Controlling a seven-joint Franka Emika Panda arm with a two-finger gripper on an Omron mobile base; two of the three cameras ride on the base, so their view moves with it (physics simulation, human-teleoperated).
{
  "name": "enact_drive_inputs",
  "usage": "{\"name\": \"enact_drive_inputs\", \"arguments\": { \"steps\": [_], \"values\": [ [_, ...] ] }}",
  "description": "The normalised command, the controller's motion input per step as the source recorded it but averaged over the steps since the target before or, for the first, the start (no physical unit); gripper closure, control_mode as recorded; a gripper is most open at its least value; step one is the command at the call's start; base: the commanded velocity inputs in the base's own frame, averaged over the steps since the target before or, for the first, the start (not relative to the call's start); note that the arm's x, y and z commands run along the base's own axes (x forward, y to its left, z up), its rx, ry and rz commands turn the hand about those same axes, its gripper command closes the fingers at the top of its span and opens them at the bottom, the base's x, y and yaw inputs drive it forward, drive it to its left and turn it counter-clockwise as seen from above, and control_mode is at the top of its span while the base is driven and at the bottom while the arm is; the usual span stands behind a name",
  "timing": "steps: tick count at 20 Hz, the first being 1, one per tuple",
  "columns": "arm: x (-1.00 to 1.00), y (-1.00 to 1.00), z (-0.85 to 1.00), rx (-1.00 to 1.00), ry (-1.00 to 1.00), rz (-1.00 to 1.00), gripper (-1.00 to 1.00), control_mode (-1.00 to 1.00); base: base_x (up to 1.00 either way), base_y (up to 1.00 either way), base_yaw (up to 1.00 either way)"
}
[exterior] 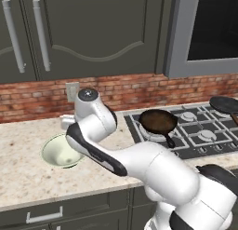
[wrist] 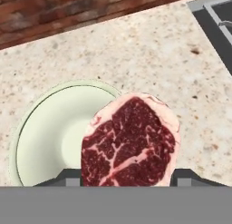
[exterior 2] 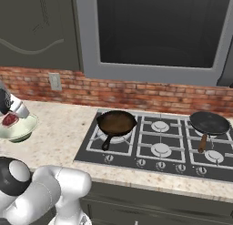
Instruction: Place one of the steaks on the plate and the other in the bowl. Then place the bowl in the fridge.
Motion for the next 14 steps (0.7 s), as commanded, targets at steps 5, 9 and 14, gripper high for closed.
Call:
{"name": "enact_drive_inputs", "arguments": {
  "steps": [5, 9, 14],
  "values": [
    [0.29, 0.51, -0.20, -0.07, 0.07, 0.01, 1.00, -1.00, 0.00, 0.00, 0.00],
    [0.14, 0.28, -0.32, -0.05, 0.04, 0.02, 1.00, -1.00, 0.00, 0.00, 0.00],
    [0.08, 0.25, -0.43, -0.05, 0.04, 0.00, 1.00, -1.00, 0.00, 0.00, 0.00]
  ]
}}
